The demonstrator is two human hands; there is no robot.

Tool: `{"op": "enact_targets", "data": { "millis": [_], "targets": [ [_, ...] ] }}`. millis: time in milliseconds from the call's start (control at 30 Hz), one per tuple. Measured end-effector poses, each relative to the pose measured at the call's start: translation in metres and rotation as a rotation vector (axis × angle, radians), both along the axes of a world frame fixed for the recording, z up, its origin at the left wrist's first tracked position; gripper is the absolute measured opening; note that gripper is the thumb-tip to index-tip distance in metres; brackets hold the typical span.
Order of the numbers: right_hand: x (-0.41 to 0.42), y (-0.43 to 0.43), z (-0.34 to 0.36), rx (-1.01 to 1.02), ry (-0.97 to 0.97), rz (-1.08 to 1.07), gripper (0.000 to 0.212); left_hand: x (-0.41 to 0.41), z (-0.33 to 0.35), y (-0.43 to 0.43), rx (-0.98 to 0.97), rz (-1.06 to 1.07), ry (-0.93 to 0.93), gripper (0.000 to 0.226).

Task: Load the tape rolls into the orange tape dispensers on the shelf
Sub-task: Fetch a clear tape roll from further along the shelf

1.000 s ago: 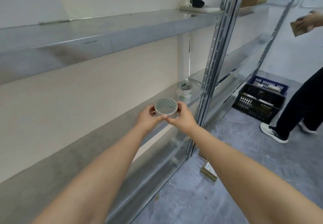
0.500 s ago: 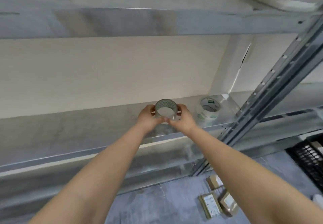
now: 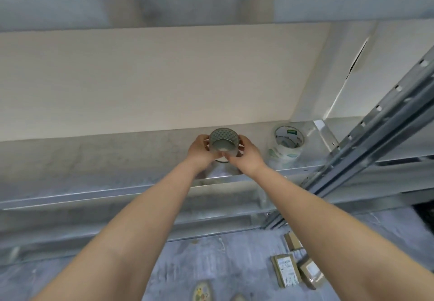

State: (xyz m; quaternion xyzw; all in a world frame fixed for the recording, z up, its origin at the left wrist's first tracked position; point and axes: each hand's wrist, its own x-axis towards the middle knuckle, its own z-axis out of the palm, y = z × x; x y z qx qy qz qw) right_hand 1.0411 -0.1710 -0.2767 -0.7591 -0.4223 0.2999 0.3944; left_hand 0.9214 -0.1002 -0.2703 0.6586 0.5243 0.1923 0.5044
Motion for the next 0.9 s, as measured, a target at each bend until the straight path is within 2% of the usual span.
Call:
{"op": "enact_targets", "data": {
  "millis": [100, 167, 267, 400, 533, 633, 733, 833, 900],
  "targets": [
    [0.005, -0.004, -0.004, -0.029, 0.05, 0.011, 0.064, 0.001, -0.002, -0.003, -0.026, -0.012, 0.019, 0.067],
    [0.008, -0.006, -0.005, -0.07, 0.077, 0.005, 0.079, 0.002, -0.002, -0.004, -0.038, 0.001, 0.033, 0.08],
    [0.018, -0.007, 0.002, -0.045, 0.12, -0.036, 0.082, 0.011, 0.008, -0.001, 0.024, 0.046, 0.048, 0.102],
    [0.046, -0.013, 0.021, 0.021, 0.054, -0.099, 0.076, 0.039, 0.029, 0.002, 0.158, 0.029, 0.007, 0.094],
    [0.083, -0.028, 0.032, 0.057, 0.008, -0.193, 0.074, 0.079, 0.032, -0.01, 0.176, -0.173, 0.012, 0.093],
    [0.11, -0.048, 0.028, 0.052, -0.017, -0.275, 0.074, 0.109, 0.019, -0.023, 0.103, -0.26, 0.023, 0.1],
    [0.128, -0.068, 0.014, 0.014, -0.061, -0.34, 0.077, 0.131, 0.005, -0.037, -0.03, -0.219, 0.0, 0.106],
    [0.137, -0.081, -0.001, -0.052, 0.035, -0.312, 0.087, 0.143, -0.006, -0.045, -0.121, -0.218, -0.032, 0.113],
    [0.139, -0.084, -0.007, -0.087, 0.081, -0.259, 0.091, 0.146, -0.01, -0.047, -0.111, -0.244, -0.042, 0.102]
  ]
}}
